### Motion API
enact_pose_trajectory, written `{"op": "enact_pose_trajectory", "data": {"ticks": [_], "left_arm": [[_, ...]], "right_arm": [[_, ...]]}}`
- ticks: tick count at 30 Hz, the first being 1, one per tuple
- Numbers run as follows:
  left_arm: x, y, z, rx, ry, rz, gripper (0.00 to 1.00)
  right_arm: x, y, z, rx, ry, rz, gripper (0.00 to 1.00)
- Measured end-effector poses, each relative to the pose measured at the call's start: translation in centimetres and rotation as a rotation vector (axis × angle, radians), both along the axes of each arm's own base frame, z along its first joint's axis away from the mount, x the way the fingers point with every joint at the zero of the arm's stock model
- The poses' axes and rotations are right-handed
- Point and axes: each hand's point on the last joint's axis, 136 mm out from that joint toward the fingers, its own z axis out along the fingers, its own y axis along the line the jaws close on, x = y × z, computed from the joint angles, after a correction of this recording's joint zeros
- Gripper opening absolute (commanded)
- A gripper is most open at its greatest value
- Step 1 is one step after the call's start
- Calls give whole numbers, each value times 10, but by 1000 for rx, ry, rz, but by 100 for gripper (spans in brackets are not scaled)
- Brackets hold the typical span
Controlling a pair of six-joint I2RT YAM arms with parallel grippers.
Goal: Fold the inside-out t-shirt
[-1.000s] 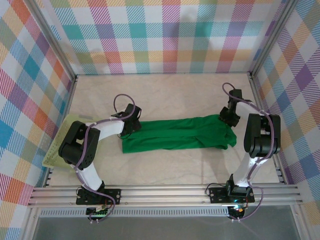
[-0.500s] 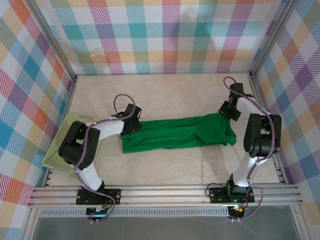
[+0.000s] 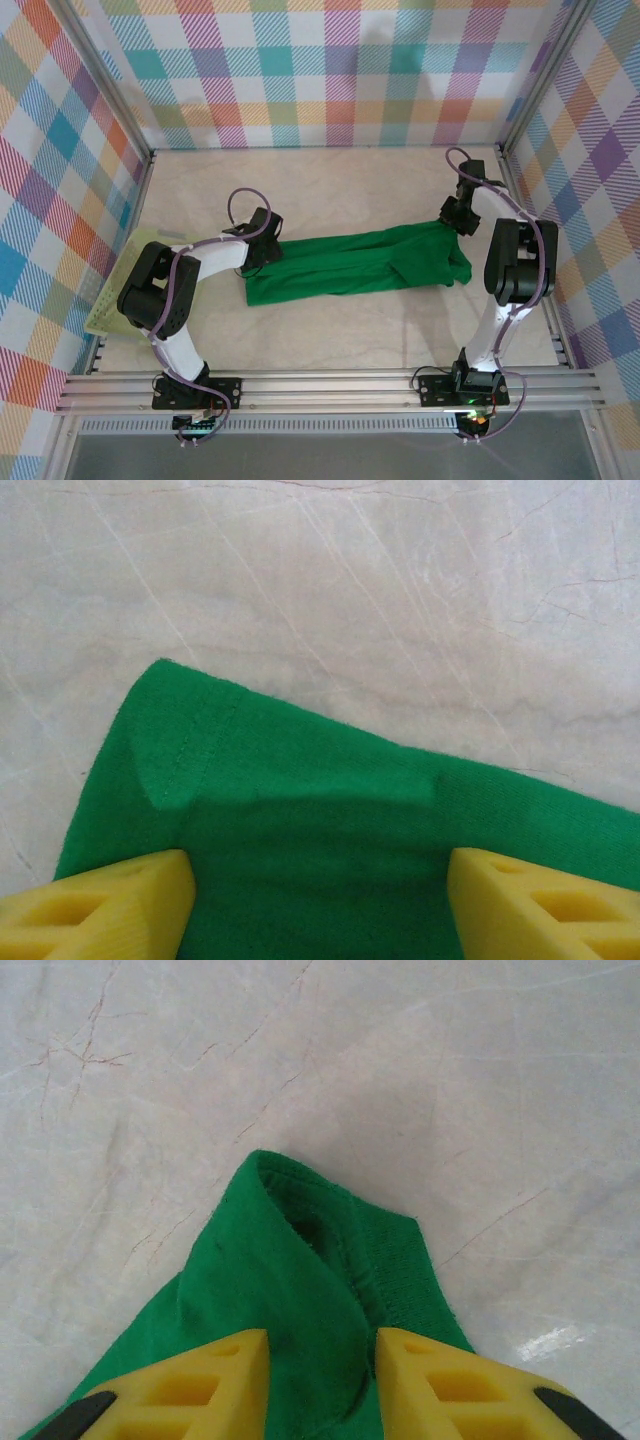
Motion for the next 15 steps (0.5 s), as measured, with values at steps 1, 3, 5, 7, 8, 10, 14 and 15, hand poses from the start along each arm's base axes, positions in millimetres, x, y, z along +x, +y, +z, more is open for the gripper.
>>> {"op": "enact_pose_trajectory", "data": {"ticks": [1, 3, 5, 7, 8, 10, 14, 15], "left_arm": [[0, 0, 0, 0, 0, 0, 69], [0, 0, 0, 0, 0, 0, 69], [0, 0, 0, 0, 0, 0, 70], [0, 0, 0, 0, 0, 0, 70], [0, 0, 0, 0, 0, 0, 70], [0, 0, 0, 0, 0, 0, 70], [0, 0, 0, 1, 0, 0, 70], [0, 0, 0, 1, 0, 0, 70]], "right_arm": [[-2, 2, -3, 8, 4, 3, 39], [-10, 4, -8, 20, 21, 6, 40], [-19, 6, -13, 30, 40, 9, 40], [-25, 8, -16, 41, 53, 13, 31], [-26, 9, -17, 44, 54, 17, 26], [-26, 11, -18, 53, 54, 18, 14], [-25, 8, -12, 37, 42, 17, 0], [-25, 7, -8, 29, 36, 12, 0]]}}
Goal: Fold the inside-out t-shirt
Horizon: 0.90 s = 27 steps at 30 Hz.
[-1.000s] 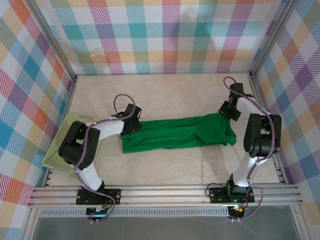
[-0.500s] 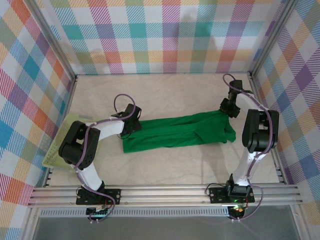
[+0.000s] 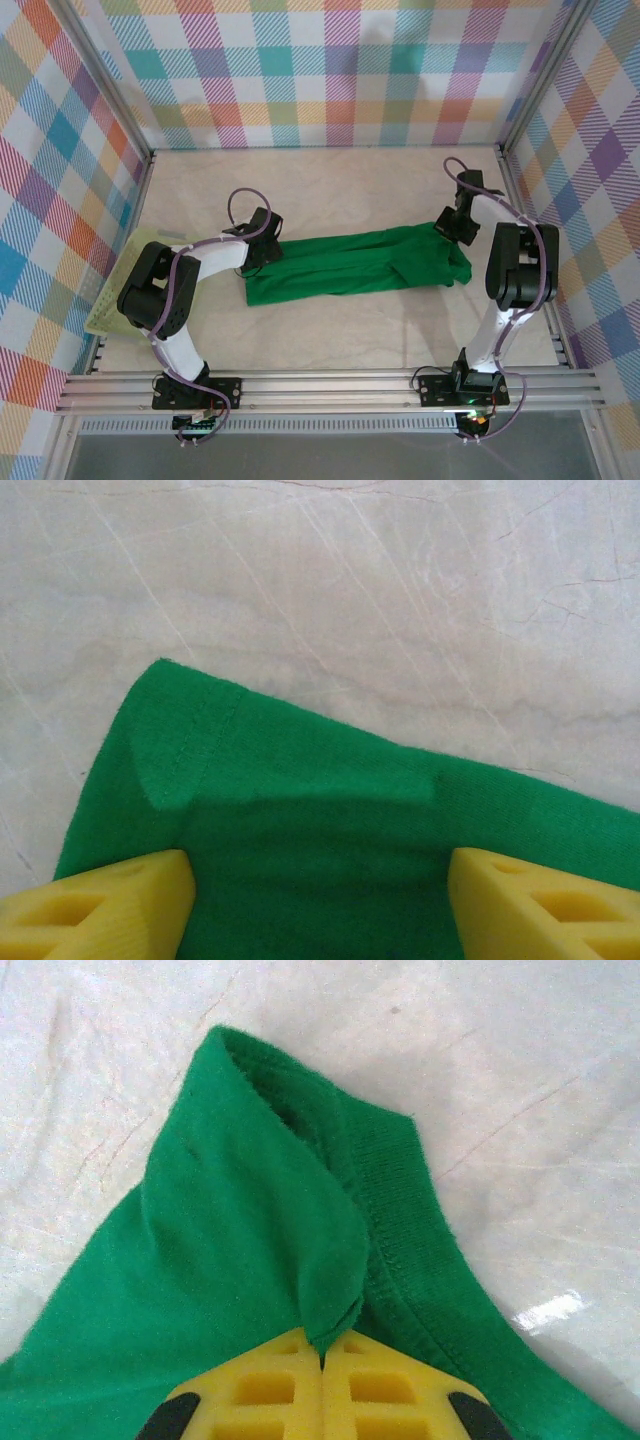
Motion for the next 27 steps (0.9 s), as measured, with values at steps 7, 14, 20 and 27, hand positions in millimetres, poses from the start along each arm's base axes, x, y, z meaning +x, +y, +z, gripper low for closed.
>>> {"op": "enact_pose_trajectory", "data": {"ticks": [7, 14, 20, 27], "left_arm": [[0, 0, 0, 2, -1, 1, 70], [0, 0, 0, 2, -1, 1, 70], [0, 0, 0, 3, -1, 0, 70], [-2, 1, 1, 9, 6, -5, 72]], "right_arm": [[13, -10, 24, -58, -58, -13, 0], [13, -11, 13, -65, -30, -9, 12], [19, -14, 6, -86, -11, 3, 44], [-1, 2, 34, -120, -73, 46, 56]]}}
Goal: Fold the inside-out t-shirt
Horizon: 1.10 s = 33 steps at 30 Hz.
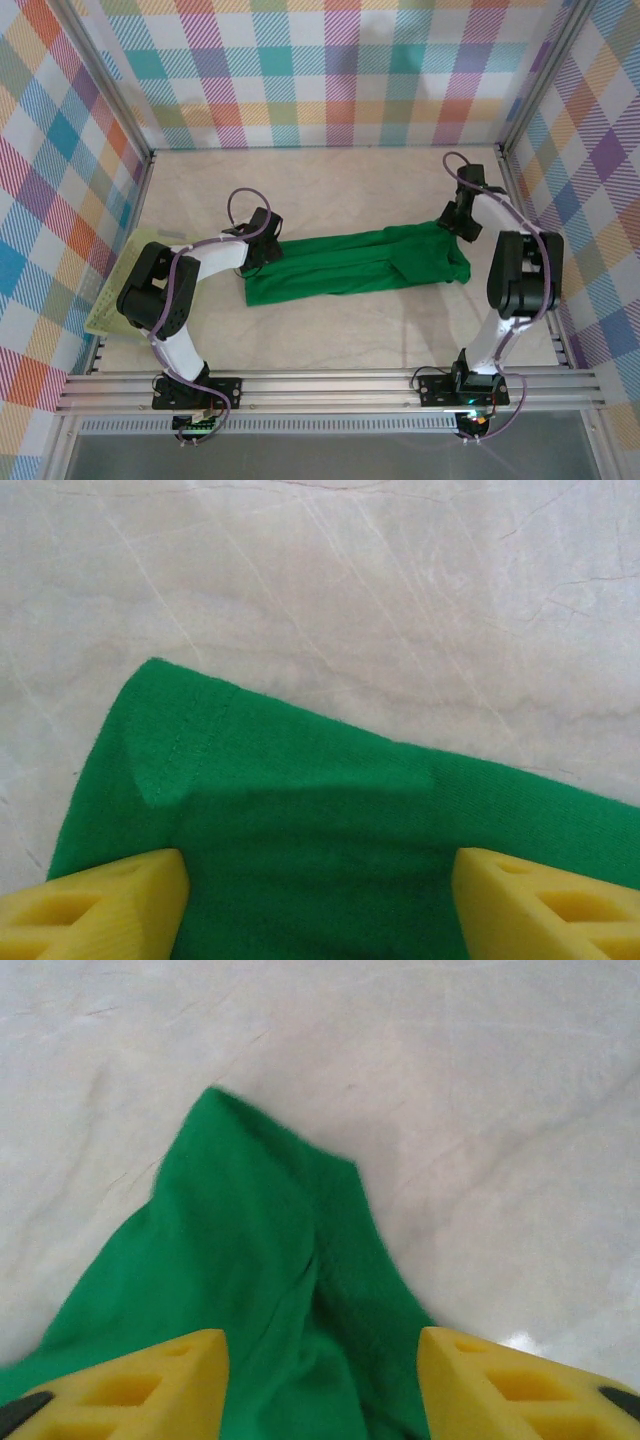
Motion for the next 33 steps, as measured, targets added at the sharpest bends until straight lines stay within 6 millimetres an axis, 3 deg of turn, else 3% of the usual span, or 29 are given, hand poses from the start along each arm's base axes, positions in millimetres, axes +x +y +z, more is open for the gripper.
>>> {"op": "enact_pose_trajectory", "data": {"ticks": [4, 6, 8, 10, 13, 18, 22, 24, 26, 29, 33], "left_arm": [[-2, 1, 0, 4, 8, 0, 72], [-3, 1, 0, 5, 11, 0, 72], [-3, 2, 0, 6, 12, 1, 72], [-3, 2, 0, 6, 12, 1, 73], [-2, 3, 0, 4, 11, 7, 77], [1, 6, 0, -6, 6, 23, 80], [15, 4, 1, -10, -1, 28, 86], [27, 1, 3, -11, -9, 23, 90], [36, -3, 6, -15, -14, 12, 95], [37, -2, 12, 19, 2, -3, 100], [23, -7, 31, 86, 7, -49, 100]], "right_arm": [[6, 41, 23, 78, -85, 98, 56], [7, 52, 15, 119, -86, 116, 56], [-1, 54, -6, 147, -41, 100, 55], [-17, 49, -34, 157, 37, 58, 55], [-39, 38, -61, 165, 115, -10, 56], [-39, 18, -58, 191, 75, -109, 58], [-39, 14, -56, 194, 69, -131, 62], [-40, 13, -55, 190, 68, -131, 67], [-43, 10, -51, 166, 72, -128, 79], [-49, 0, -39, 118, 62, -129, 95], [-53, -6, -23, 78, 37, -125, 97]]}}
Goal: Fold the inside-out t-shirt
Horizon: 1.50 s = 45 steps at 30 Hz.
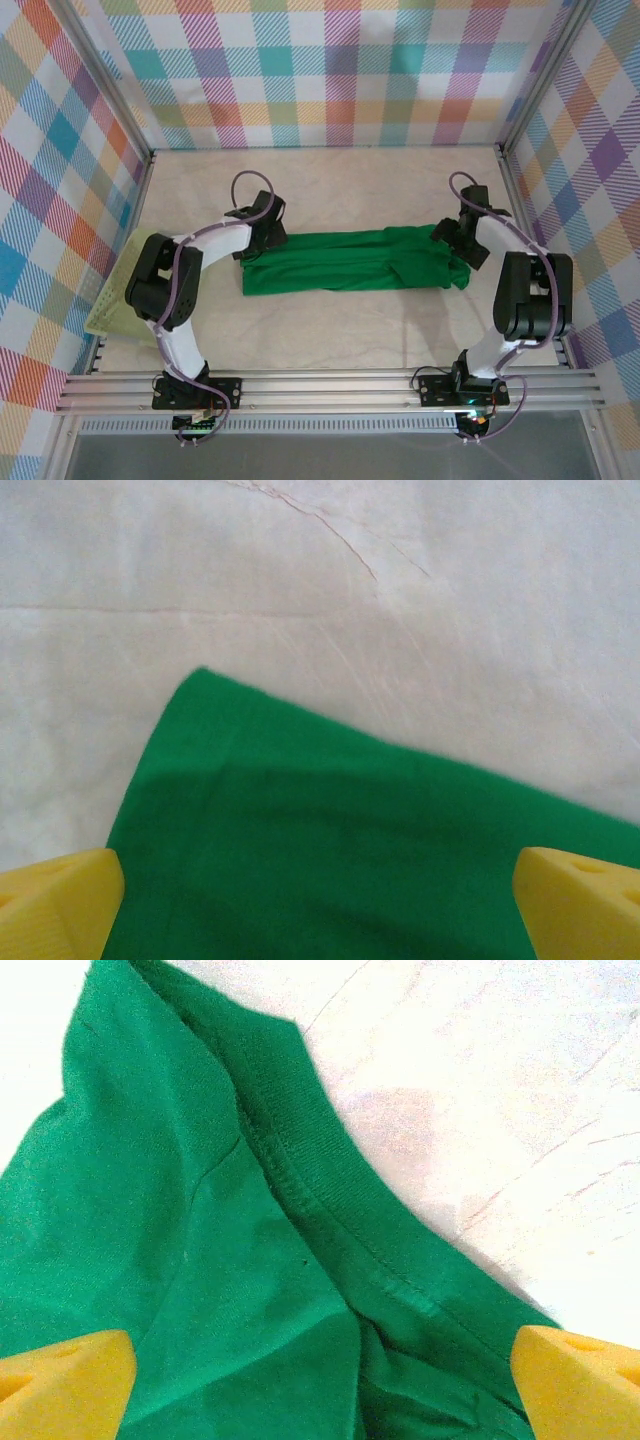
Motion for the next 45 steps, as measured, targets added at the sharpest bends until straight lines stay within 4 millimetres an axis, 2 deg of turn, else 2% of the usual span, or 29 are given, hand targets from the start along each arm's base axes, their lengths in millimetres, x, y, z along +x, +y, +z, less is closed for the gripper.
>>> {"op": "enact_pose_trajectory", "data": {"ticks": [3, 6, 12, 18, 26, 29, 32, 34, 37, 41, 45], "left_arm": [[-11, -26, 19, -30, -33, -68, 100], [-24, -42, 16, -64, -27, -106, 99], [-45, -25, -37, -44, 92, -64, 96], [-29, -13, -35, -69, 41, -15, 95], [-26, -11, -33, -72, 5, -8, 95], [-26, -11, -33, -74, 2, -8, 95], [-26, -11, -32, -75, -1, -8, 95], [-26, -11, -32, -76, -1, -8, 95], [-26, -11, -32, -76, -1, -9, 95], [-28, -17, -32, -72, -3, -25, 95], [-33, -29, -32, -71, -3, -56, 95]], "right_arm": [[-3, -2, -4, -10, 22, 2, 97], [-3, -2, -18, -10, 71, 11, 97], [1, -1, -37, -6, 133, 23, 95], [3, 2, -38, 2, 137, 37, 82], [16, 20, -39, 22, 133, 97, 54], [19, 27, -40, 30, 125, 119, 35], [20, 32, -40, 43, 118, 131, 10], [22, 34, -39, 51, 108, 130, 1], [21, 33, -37, 43, 97, 125, 0], [9, 25, -31, 6, 101, 112, 0], [4, 13, -7, -57, 62, 86, 0]]}}
